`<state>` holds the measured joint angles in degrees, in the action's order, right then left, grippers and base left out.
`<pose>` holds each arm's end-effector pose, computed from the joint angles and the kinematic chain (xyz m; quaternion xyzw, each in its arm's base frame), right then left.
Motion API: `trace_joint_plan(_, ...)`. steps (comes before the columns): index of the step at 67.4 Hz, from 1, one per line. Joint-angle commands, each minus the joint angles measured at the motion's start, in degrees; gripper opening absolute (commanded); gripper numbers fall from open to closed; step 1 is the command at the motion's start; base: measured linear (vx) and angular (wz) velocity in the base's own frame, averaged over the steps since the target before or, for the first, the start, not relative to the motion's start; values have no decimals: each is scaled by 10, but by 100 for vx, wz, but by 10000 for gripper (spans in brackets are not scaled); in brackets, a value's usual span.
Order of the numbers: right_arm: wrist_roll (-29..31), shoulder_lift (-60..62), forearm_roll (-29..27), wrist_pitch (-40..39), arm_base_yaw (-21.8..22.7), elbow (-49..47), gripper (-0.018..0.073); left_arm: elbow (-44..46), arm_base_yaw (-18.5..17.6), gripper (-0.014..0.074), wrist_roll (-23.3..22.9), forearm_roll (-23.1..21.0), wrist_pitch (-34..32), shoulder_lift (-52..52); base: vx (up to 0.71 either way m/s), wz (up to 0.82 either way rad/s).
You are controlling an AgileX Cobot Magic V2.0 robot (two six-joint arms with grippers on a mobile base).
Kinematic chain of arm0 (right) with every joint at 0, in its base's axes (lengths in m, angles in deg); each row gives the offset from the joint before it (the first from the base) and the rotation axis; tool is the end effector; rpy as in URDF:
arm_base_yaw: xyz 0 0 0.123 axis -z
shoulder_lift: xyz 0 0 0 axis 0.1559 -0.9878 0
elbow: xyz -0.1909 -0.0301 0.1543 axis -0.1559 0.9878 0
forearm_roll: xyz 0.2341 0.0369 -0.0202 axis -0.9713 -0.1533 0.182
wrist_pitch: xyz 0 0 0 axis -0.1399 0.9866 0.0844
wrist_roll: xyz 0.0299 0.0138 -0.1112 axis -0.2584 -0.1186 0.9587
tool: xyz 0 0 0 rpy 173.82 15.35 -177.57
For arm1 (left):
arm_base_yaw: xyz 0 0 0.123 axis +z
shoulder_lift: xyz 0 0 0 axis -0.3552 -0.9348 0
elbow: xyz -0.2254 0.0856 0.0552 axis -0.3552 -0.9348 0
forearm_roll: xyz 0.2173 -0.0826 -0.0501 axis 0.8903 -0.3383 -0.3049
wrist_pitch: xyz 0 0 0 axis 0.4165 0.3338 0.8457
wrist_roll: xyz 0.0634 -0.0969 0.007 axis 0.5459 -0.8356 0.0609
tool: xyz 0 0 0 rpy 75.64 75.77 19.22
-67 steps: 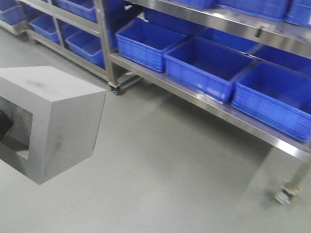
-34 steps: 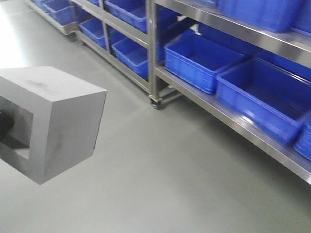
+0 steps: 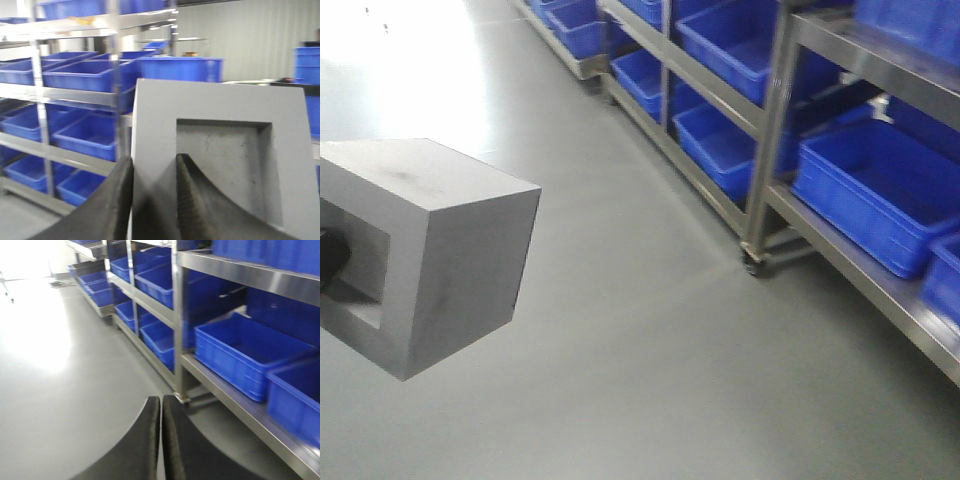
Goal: Sort gray base to blue bin
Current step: 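Drive along the aisle of blue bins to the bin rack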
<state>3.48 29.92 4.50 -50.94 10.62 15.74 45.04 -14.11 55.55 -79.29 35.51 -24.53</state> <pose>0.1047 -0.0028 0.1805 0.0175 0.7604 -0.0027 0.6492 0.1278 -0.0852 0.3247 0.1571 0.6343 -0.2503 0.7144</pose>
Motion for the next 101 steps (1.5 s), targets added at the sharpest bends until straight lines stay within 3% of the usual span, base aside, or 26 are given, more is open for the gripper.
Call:
trace_joint_plan(1,6,-10,4,-41,1,1,-5,19,-2,-7,-3,-4,-57,-3,41,55)
trace_joint_plan(101,6,-10,4,-41,1,1,-5,19,-2,-7,-3,-4,-57,-3,42,33)
